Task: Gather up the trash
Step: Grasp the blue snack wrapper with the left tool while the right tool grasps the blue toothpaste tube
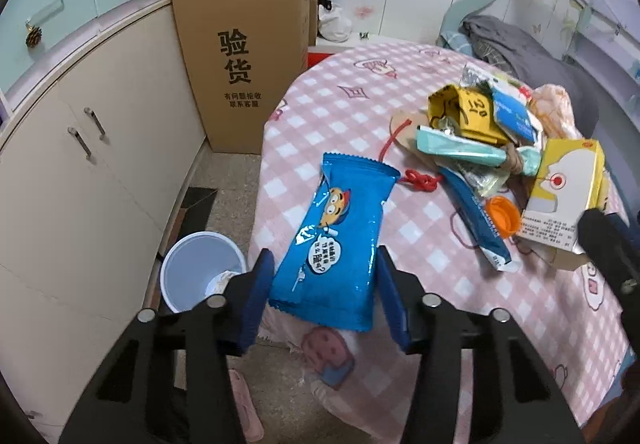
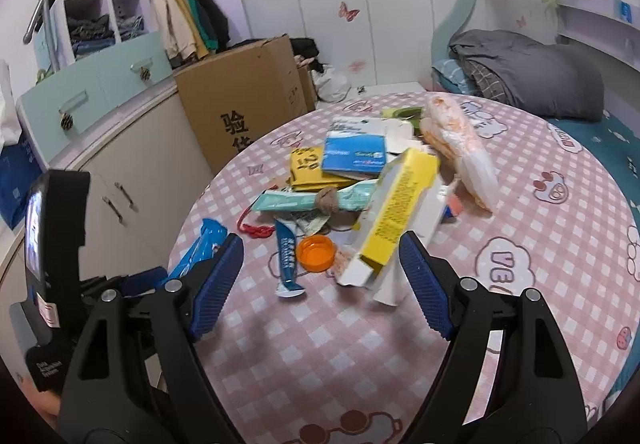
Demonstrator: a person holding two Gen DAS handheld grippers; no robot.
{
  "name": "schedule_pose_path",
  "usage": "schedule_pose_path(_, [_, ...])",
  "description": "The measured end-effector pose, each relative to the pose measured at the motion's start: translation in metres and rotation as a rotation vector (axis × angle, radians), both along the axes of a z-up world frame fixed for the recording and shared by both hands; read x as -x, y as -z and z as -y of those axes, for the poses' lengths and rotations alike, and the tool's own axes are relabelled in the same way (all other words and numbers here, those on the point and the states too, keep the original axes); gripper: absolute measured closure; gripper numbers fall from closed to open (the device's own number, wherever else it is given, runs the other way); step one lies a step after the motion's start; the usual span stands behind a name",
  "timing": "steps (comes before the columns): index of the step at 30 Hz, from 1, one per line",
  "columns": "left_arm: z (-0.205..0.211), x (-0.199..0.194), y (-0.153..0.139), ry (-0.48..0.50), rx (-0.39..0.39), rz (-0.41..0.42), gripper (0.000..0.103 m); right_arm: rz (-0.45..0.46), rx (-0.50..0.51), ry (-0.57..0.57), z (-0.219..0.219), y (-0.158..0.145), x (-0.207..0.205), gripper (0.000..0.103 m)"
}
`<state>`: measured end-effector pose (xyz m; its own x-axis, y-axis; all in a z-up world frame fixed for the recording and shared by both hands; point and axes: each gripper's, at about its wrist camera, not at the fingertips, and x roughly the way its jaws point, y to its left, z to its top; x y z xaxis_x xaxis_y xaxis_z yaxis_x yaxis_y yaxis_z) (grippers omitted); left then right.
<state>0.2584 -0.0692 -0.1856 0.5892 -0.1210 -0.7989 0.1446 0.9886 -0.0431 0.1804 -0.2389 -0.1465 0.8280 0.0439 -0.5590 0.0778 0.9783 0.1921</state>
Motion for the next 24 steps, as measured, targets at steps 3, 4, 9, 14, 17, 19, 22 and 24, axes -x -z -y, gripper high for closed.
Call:
schedule_pose_path(3, [-0.001,0.006,-0.01,0.025,0.014,0.047,0.083,-0.014,0.012,-0.043,-0.01,0.002,-0.006,0.026])
schedule_pose_path(4, [-0.002,0.007,-0.012,0.03,0.024,0.047,0.088,-0.021,0.02,-0.051,-0.013,0.002,-0.008,0.031])
schedule_pose_path(9, [-0.011,0.007,-0.012,0.046,0.085,0.058,0.093,-0.011,0.121,-0.047,-0.031,-0.003,-0.009,0.046])
schedule_pose_path(14, [-0.018,0.008,-0.019,0.056,0.132,0.096,0.096,-0.021,0.121,-0.087,-0.039,-0.006,-0.012,0.046])
schedule_pose_path(17, [-0.026,0.01,-0.025,0.039,0.149,0.116,0.097,-0.079,0.042,-0.139,-0.041,0.004,-0.021,0.053])
schedule_pose_path(19, [-0.033,0.009,-0.025,0.031,0.159,0.115,0.098,-0.127,-0.004,-0.156,-0.042,0.014,-0.03,0.064])
schedule_pose_path(22, [-0.04,0.007,-0.023,0.016,0.168,0.109,0.098,-0.172,-0.015,-0.151,-0.045,0.025,-0.042,0.068])
schedule_pose_path(24, [-0.043,0.005,-0.022,0.011,0.169,0.104,0.098,-0.195,-0.029,-0.151,-0.046,0.03,-0.048,0.069])
